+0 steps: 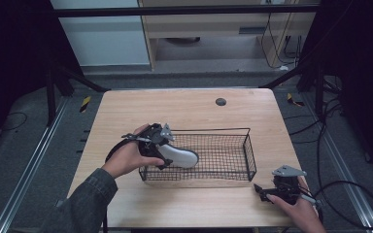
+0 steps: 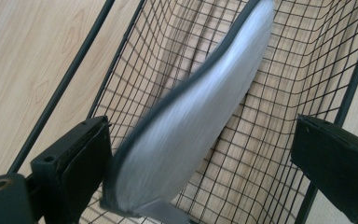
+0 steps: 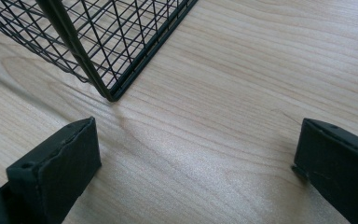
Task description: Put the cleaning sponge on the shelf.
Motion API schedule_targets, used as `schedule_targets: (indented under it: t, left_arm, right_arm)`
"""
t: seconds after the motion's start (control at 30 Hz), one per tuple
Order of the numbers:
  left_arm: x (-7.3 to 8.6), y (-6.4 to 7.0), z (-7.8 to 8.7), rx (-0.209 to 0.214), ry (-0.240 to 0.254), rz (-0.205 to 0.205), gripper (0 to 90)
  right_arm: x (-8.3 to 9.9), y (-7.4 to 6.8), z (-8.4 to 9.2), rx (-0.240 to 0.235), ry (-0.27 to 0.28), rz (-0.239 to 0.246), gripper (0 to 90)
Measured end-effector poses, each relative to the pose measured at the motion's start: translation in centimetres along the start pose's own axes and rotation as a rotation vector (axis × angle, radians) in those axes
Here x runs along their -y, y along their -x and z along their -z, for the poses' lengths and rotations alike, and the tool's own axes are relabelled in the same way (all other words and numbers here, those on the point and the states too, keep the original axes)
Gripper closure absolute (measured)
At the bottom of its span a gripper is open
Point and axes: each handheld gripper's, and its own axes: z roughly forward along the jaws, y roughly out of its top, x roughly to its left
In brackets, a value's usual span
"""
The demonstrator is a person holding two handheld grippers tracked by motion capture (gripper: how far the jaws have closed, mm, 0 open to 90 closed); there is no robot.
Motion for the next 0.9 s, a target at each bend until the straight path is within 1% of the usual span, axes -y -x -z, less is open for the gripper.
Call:
schedule_targets:
  t: [0.17, 0.23, 0.5, 0.63, 0.7, 0.8, 0.9]
  left_arm:
    - [0.6, -0.2, 0.4, -0.004, 0.005, 0.012, 5.1]
    - [0.7, -0.3, 0.5, -0.004, 0.015, 0.015, 5.2]
    - [1.3, -0.2, 1.3, -0.004, 0.046, 0.031, 5.8]
    - [1.7, -0.1, 1.7, -0.01, 0.052, 0.041, 5.3]
    - [2.0, -0.2, 2.1, -0.019, 0.067, 0.061, 5.3]
    - [2.4, -0.4, 2.6, -0.03, 0.081, 0.08, 4.6]
    - [3.1, -0.7, 3.2, -0.05, 0.095, 0.108, 4.1]
  right_arm:
    - [0.0, 0.0, 0.0, 0.001, 0.0, -0.001, 0.5]
    - [0.0, 0.0, 0.0, 0.0, 0.0, -0.001, 0.5]
    - [0.0, 0.0, 0.0, 0.001, 0.0, 0.0, 0.5]
    - [0.0, 0.0, 0.0, -0.002, 0.0, -0.003, 0.5]
    - [0.0, 0.0, 0.0, -0.001, 0.0, -0.003, 0.5]
    - [0.0, 0.0, 0.0, -0.001, 0.0, -0.003, 0.5]
    - [0.0, 0.0, 0.0, -0.001, 0.0, -0.003, 0.5]
